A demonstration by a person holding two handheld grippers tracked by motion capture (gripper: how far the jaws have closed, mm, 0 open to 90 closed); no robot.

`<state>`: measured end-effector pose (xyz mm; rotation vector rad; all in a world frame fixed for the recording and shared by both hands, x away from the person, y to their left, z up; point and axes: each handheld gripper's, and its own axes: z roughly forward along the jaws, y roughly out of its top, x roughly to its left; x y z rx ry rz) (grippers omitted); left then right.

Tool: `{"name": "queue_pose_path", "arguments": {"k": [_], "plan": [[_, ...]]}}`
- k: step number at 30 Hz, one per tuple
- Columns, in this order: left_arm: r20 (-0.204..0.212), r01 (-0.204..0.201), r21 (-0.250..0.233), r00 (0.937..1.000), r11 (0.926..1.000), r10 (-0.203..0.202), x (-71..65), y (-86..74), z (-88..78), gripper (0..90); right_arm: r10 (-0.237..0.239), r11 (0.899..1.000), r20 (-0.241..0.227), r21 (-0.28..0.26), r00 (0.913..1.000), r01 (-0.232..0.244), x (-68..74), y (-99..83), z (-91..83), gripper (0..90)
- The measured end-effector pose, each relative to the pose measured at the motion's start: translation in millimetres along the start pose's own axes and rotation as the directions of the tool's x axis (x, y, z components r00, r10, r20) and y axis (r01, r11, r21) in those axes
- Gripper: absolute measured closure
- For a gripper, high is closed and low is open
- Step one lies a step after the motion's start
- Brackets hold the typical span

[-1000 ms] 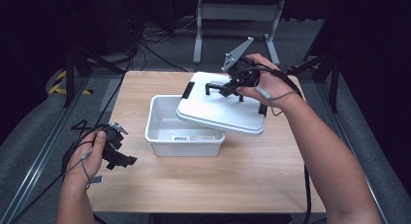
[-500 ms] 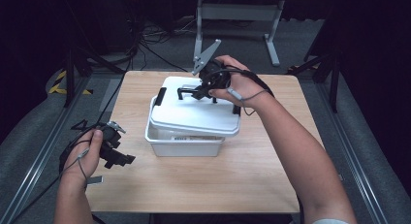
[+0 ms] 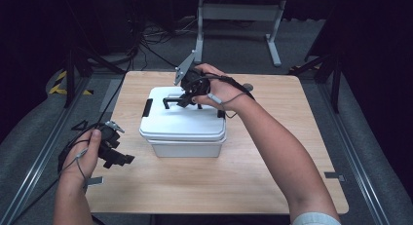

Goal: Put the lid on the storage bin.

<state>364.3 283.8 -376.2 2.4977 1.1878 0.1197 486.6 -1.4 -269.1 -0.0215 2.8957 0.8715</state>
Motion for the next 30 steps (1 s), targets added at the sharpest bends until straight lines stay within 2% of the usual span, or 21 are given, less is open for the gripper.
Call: {"name": "queue_pose_path", "arguments": {"k": [3,6,13,17,21,26,30], "plan": [[0.003,0.002,0.006,1.0,1.0,-0.002,-1.2,0.4,0.4,19.0,-0.003,1.0,-0.025,0.008,0.9997,0.003,-1.2,-5.1,5.1,84.2],[0.003,-0.006,0.005,1.0,1.0,0.006,-1.7,1.0,0.3,19.0,0.003,1.0,-0.022,0.012,0.9997,-0.002,-3.3,-8.9,8.0,84.3],[0.003,0.003,0.003,1.0,1.0,-0.003,-1.5,0.5,-0.2,19.0,0.016,0.999,-0.029,0.028,0.9995,-0.015,-8.9,-19.2,11.6,84.1],[0.002,-0.005,0.005,1.0,1.0,0.005,-1.0,1.2,0.7,19.0,0.02,1.0,-0.034,0.02,0.9992,-0.019,-9.9,-21.5,12.3,84.2],[0.005,-0.004,0.007,1.0,1.0,0.004,-1.9,1.9,0.8,19.0,0.003,0.998,-0.032,0.06,0.9995,-0.001,-6.3,-18.3,19.8,84.0],[0.005,-0.004,0.002,1.0,1.0,0.004,-1.3,1.5,0.5,19.0,0.006,0.999,-0.033,0.048,0.9994,-0.005,-4.2,-20.2,20.0,83.2],[0.004,-0.005,0.007,1.0,1.0,0.005,-1.4,2.2,0.9,19.0,-0.01,0.996,-0.038,0.087,0.9992,0.013,5.0,-21.3,19.8,82.5]]}}
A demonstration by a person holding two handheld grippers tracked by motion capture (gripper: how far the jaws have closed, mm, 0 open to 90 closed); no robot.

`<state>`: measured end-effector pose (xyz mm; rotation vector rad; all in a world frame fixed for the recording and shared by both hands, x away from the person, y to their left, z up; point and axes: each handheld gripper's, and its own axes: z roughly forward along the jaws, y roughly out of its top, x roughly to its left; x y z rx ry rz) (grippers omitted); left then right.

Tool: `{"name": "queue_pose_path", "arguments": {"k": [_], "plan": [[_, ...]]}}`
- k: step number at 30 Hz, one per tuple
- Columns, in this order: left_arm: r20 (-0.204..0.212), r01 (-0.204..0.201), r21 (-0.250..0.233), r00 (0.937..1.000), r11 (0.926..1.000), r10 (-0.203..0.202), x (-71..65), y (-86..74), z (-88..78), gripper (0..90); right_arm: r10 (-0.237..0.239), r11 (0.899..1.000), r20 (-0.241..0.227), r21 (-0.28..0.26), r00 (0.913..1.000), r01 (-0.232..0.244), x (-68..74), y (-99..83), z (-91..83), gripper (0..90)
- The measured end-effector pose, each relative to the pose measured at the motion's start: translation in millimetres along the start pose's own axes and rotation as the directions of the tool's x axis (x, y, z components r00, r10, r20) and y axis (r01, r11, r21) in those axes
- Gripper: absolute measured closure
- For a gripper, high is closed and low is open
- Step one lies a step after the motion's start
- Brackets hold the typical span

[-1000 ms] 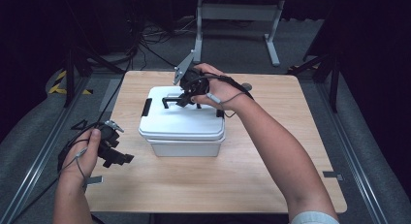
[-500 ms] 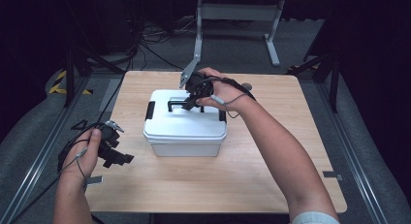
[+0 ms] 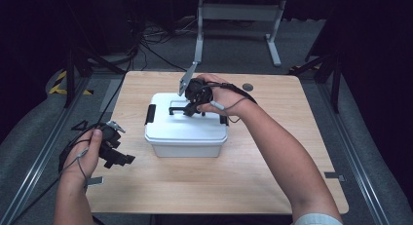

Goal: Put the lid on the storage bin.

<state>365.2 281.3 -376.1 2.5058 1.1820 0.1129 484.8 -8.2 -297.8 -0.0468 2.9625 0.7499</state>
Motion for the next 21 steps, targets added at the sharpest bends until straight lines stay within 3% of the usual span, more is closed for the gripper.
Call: {"name": "queue_pose_path", "arguments": {"k": [3,7,12,14,16,17,21], "plan": [[0.002,-0.001,0.0,1.0,1.0,0.001,0.0,-0.1,0.2,18.9,-0.009,1.0,0.014,0.008,0.9999,0.009,4.4,-0.1,2.6,82.2],[0.005,0.004,-0.002,1.0,1.0,-0.004,-0.6,-0.4,0.1,19.0,-0.009,1.0,0.08,0.011,0.9967,0.008,2.8,0.3,3.2,84.0],[0.005,0.004,-0.003,1.0,1.0,-0.004,-0.3,-1.0,-0.5,18.9,0.018,1.0,0.066,0.016,0.9977,-0.019,5.5,-0.3,4.8,80.9],[0.003,0.004,-0.004,1.0,1.0,-0.004,0.1,-1.1,-0.7,19.0,0.024,0.999,0.066,0.028,0.9976,-0.026,7.8,-0.5,5.2,69.7],[-0.002,-0.006,-0.007,1.0,1.0,0.006,1.2,-1.0,-0.8,19.0,0.08,0.997,0.032,-0.016,0.9963,-0.08,10.5,-1.6,3.4,57.7],[-0.003,-0.006,-0.007,1.0,1.0,0.006,1.6,-0.9,-0.7,19.0,0.106,0.993,0.006,-0.05,0.9944,-0.105,11.9,-1.9,0.9,53.8],[0.005,0.008,-0.004,1.0,1.0,-0.008,1.0,-1.4,-0.4,19.0,0.115,0.987,0.017,-0.113,0.9932,-0.112,17.0,-2.3,-12.6,45.3]]}}
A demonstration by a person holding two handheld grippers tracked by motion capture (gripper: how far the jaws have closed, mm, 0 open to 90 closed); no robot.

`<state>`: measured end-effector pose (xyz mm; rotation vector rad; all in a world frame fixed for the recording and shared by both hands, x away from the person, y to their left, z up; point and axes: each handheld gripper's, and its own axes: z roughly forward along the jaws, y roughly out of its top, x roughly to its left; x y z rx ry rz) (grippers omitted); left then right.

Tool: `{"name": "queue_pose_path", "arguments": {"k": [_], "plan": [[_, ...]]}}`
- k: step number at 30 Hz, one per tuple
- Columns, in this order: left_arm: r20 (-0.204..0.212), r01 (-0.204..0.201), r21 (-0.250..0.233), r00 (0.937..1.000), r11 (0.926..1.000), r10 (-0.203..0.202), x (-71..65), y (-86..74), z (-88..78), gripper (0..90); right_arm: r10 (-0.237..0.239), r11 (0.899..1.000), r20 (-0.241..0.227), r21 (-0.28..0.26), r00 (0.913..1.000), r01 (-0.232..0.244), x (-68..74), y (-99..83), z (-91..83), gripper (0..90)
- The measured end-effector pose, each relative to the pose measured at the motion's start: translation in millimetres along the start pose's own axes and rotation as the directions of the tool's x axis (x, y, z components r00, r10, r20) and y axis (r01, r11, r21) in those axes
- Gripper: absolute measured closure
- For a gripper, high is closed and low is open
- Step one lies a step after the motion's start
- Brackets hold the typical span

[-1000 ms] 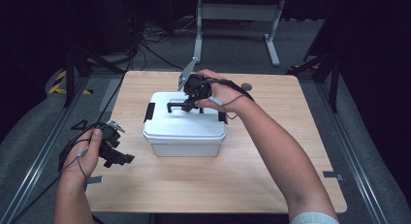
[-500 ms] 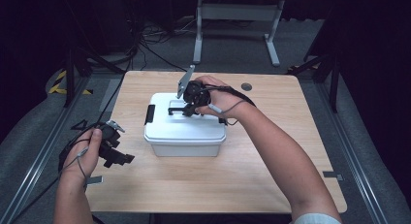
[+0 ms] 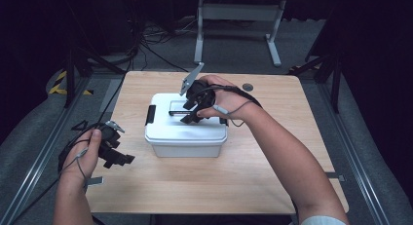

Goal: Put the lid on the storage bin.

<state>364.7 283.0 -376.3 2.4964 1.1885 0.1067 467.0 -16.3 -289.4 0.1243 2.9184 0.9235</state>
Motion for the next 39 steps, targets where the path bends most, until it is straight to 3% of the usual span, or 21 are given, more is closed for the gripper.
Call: {"name": "queue_pose_path", "arguments": {"k": [5,13,17,20,24,28,29,31,32,33,36,39], "plan": [[-0.001,0.0,-0.004,1.0,1.0,0.0,0.7,-2.7,-1.4,19.0,0.031,0.998,0.032,-0.046,0.999,-0.03,0.7,-4.2,-21.5,43.3],[-0.007,0.016,-0.009,0.9998,0.9998,-0.016,0.4,-7.2,-3.2,19.1,0.091,0.995,0.111,-0.062,0.9897,-0.084,-2.8,-23.0,-51.0,42.4],[-0.017,0.014,-0.014,0.9998,0.9998,-0.014,0.3,-6.9,-4.3,19.1,0.136,0.989,0.156,-0.081,0.9784,-0.125,-4.9,-42.7,-68.5,41.1],[-0.02,0.01,-0.023,0.9997,0.9997,-0.011,0.6,-5.9,-4.9,18.7,0.147,0.987,0.166,-0.087,0.9751,-0.134,-4.5,-51.9,-75.6,40.2],[-0.034,0.022,-0.022,0.9991,0.9995,-0.023,1.5,-3.9,-4.0,18.8,0.188,0.98,0.199,-0.1,0.9617,-0.171,-3.6,-75.7,-93.8,39.6],[-0.04,0.024,-0.022,0.9989,0.9995,-0.025,2.6,-2.2,-3.0,18.8,0.205,0.978,0.218,-0.09,0.9543,-0.189,-4.7,-90.8,-103.2,38.6],[-0.04,0.026,-0.024,0.9988,0.9994,-0.027,2.6,-1.7,-3.0,18.7,0.216,0.976,0.234,-0.082,0.948,-0.202,-5.5,-100.6,-108.8,38.3],[-0.043,0.026,-0.025,0.9987,0.9993,-0.027,2.7,-0.6,-3.0,18.7,0.223,0.974,0.24,-0.082,0.9449,-0.209,-5.9,-105.3,-111.7,38.3],[-0.045,0.02,-0.025,0.9988,0.9995,-0.021,3.1,0.3,-3.0,18.7,0.242,0.97,0.248,-0.09,0.9381,-0.226,-6.2,-114.3,-118.2,38.2],[-0.045,0.02,-0.025,0.9988,0.9995,-0.021,3.1,0.3,-3.0,18.6,0.242,0.97,0.248,-0.09,0.9381,-0.226,-6.2,-114.3,-118.2,38.2],[-0.049,0.025,-0.023,0.9985,0.9994,-0.026,2.3,2.6,-1.7,18.6,0.269,0.963,0.265,-0.101,0.926,-0.251,-5.5,-129.9,-129.1,37.9],[-0.047,0.016,-0.018,0.9988,0.9997,-0.017,2.3,3.6,-0.9,18.6,0.277,0.961,0.273,-0.098,0.9215,-0.26,-5.1,-136.2,-132.9,37.8]]}}
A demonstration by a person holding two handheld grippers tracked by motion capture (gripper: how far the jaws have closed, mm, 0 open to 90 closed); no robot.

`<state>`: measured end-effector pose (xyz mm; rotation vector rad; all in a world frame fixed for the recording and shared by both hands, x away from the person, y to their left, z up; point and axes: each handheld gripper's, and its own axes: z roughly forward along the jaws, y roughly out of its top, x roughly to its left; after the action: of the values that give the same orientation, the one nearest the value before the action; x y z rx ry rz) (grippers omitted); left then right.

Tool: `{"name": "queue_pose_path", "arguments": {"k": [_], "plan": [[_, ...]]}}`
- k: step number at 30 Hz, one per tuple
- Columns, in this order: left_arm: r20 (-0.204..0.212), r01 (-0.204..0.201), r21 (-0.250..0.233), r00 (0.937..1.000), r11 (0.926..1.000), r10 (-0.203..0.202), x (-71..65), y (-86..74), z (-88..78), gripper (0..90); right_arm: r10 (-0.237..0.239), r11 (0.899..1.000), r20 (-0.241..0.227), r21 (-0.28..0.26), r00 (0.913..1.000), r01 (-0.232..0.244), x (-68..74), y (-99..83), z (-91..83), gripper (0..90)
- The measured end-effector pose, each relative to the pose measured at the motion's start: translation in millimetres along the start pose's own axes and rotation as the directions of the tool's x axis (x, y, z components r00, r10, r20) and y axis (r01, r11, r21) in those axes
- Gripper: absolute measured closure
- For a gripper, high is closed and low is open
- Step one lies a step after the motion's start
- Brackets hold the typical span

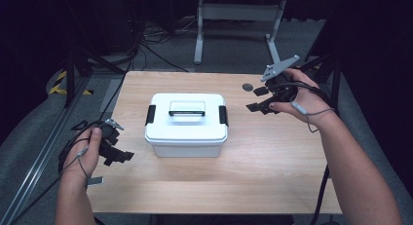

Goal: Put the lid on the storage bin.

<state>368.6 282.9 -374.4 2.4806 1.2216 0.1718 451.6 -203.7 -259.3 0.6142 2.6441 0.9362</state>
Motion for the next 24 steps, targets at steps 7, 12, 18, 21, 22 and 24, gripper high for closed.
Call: {"name": "queue_pose_path", "arguments": {"k": [7,12,18,21,22,24], "plan": [[0.003,-0.003,-0.01,1.0,0.9999,0.003,-0.4,-0.5,-1.2,18.6,0.034,0.999,0.022,0.002,0.9992,-0.035,-6.7,-18.1,-10.1,37.4],[0.004,0.005,-0.016,1.0,0.9999,-0.005,0.4,-3.6,-2.3,18.7,0.066,0.998,0.029,-0.001,0.9974,-0.066,-13.0,-32.8,-15.2,37.1],[-0.013,0.011,-0.003,0.9999,0.9999,-0.011,3.4,-6.6,-1.0,18.8,0.124,0.991,0.067,0.049,0.9901,-0.127,-24.2,-53.3,-18.9,36.2],[-0.023,0.013,0.001,0.9996,0.9999,-0.013,4.3,-6.7,-1.1,18.9,0.135,0.988,0.079,0.064,0.9877,-0.14,-27.3,-59.8,-19.7,36.2],[-0.023,0.013,-0.001,0.9997,0.9999,-0.013,4.3,-6.5,-1.4,19.0,0.146,0.986,0.092,0.065,0.9851,-0.152,-29.1,-64.0,-20.6,36.2],[-0.02,0.012,-0.003,0.9997,0.9999,-0.012,4.2,-6.1,-1.6,18.8,0.166,0.982,0.112,0.073,0.9796,-0.175,-30.9,-70.2,-20.7,35.9]]}}
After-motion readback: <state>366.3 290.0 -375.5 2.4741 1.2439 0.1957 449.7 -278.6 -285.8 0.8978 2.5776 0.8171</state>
